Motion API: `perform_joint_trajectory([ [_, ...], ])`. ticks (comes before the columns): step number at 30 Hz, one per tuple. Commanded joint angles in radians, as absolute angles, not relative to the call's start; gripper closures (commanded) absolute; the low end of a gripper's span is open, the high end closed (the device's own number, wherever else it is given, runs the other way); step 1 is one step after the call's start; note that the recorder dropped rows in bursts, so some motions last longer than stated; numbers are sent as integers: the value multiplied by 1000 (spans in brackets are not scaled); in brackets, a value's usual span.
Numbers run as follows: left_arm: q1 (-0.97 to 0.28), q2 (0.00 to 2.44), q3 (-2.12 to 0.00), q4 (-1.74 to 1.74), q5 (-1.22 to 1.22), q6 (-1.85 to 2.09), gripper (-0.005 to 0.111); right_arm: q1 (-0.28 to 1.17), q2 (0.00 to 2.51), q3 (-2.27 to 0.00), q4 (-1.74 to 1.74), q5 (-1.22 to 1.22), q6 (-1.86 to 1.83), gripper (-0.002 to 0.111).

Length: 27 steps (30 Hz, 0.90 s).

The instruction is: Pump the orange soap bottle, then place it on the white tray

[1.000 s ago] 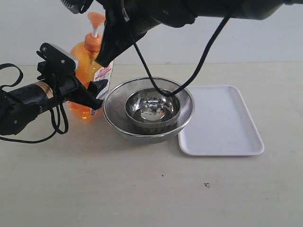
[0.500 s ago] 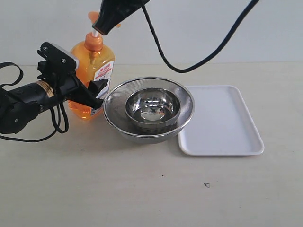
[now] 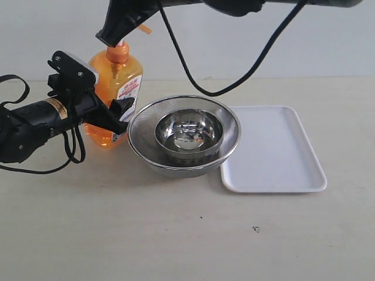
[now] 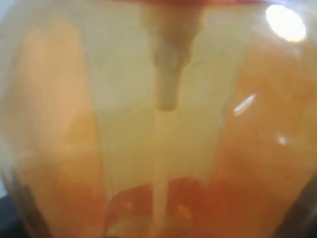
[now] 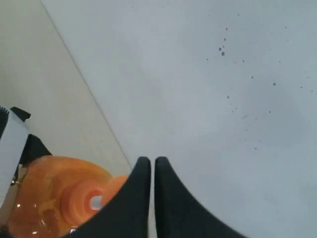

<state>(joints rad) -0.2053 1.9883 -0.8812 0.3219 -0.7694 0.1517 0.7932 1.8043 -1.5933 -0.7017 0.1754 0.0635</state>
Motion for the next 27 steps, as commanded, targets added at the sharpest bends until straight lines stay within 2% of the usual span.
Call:
perform_joint_trajectory([
  [1,-210,1979,-910,356,-766,150,102,787,1819,-1598,-709,158,72,108],
  [27,-222,1979,-913,385,-753,126,102,777,1849,-1598,-676,263,81,108],
])
